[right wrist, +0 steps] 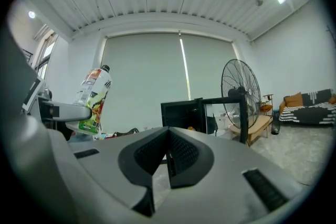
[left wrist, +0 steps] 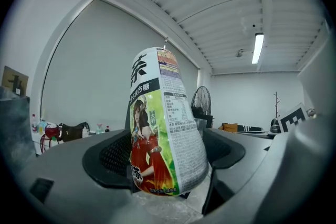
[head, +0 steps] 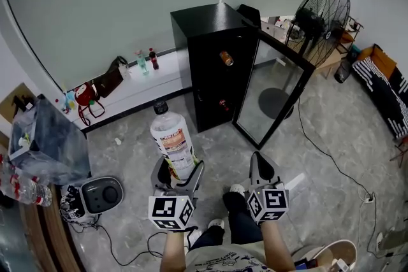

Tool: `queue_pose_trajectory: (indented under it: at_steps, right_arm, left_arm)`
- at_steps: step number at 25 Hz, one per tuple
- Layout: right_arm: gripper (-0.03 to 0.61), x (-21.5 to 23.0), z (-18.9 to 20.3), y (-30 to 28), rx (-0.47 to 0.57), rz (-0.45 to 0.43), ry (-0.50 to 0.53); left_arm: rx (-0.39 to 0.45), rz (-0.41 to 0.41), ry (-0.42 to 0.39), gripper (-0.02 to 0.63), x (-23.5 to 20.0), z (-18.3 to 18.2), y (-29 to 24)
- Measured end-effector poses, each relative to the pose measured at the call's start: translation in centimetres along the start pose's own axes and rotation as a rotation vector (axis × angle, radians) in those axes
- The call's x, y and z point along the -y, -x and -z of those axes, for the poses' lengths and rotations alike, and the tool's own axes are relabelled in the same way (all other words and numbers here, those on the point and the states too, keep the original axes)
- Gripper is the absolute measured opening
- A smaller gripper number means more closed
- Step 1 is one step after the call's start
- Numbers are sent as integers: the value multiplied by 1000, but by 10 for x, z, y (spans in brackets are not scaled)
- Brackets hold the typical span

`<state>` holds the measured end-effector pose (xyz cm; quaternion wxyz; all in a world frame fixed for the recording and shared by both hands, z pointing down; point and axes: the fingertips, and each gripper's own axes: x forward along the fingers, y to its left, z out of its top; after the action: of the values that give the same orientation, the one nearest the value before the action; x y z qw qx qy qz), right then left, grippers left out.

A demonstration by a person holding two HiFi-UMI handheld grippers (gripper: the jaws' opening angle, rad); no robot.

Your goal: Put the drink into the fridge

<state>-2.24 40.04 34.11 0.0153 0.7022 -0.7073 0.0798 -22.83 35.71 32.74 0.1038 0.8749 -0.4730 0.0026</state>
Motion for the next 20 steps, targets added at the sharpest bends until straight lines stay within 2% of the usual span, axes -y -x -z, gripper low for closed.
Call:
queue_pose_trajectory:
  at_steps: [8,20]
  right_arm:
    - [-3,32,-4,-59,-11,-24,-8]
    - [-3,113,-42,-192,11,-104,14]
  left_arm:
    - [3,-18,2,431,-5,-4,-56]
    - [21,-65,10,431,4,-25,-202]
